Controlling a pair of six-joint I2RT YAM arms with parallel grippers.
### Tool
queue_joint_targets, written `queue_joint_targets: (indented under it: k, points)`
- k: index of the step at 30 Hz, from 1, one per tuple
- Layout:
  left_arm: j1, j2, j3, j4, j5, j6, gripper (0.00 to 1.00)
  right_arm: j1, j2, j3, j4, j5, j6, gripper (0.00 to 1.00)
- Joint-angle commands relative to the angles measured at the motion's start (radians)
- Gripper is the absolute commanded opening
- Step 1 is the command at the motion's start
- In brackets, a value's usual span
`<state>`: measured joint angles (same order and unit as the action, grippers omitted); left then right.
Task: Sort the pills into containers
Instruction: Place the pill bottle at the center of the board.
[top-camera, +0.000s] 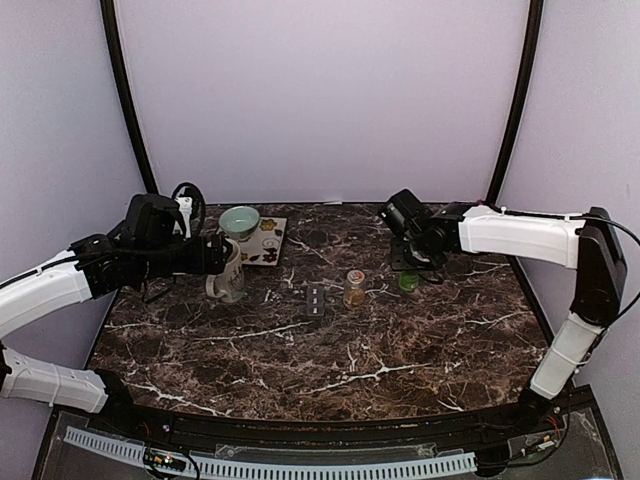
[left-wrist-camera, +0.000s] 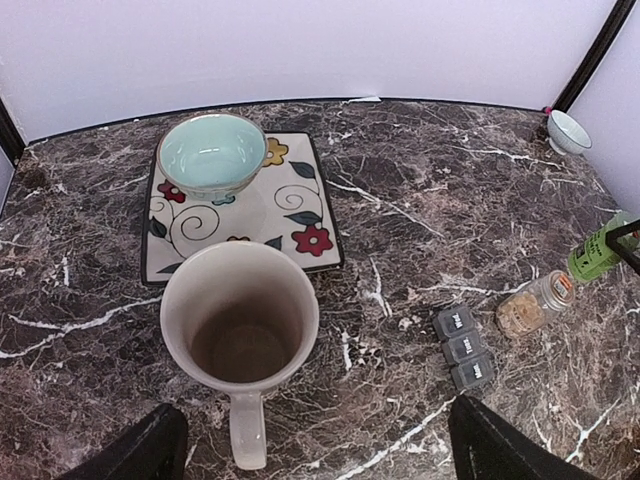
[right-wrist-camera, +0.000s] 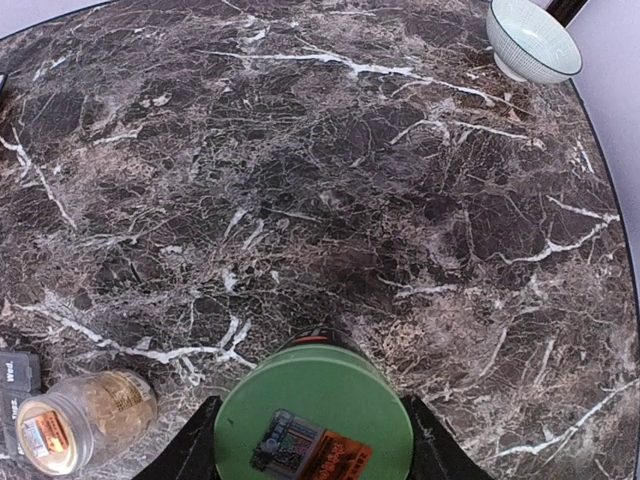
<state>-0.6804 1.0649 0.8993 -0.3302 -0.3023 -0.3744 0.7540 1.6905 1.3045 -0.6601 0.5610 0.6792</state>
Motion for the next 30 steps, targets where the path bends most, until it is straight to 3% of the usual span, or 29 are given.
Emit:
queue_joint_targets:
  k: [1, 11, 18, 24, 30]
  points:
    - [-0.009, -0.006, -0.007, 0.002, 0.012, -0.004, 0.94, -0.025, 0.005, -0.046, 0.113, -0.020, 0.031, 0.17]
    - [-0.015, -0.007, -0.013, 0.001, 0.019, 0.000, 0.94, -0.057, 0.018, -0.119, 0.194, -0.031, 0.044, 0.23]
    - [-0.015, -0.004, -0.013, 0.006, 0.023, 0.007, 0.94, -0.065, 0.024, -0.133, 0.207, -0.045, 0.051, 0.42]
    - [-0.016, -0.003, -0.016, 0.011, 0.023, 0.010, 0.94, -0.065, 0.008, -0.137, 0.208, -0.055, 0.052, 0.64]
    - [-0.015, 0.000, -0.022, 0.019, 0.028, 0.008, 0.94, -0.064, -0.005, -0.128, 0.185, -0.044, 0.052, 0.71]
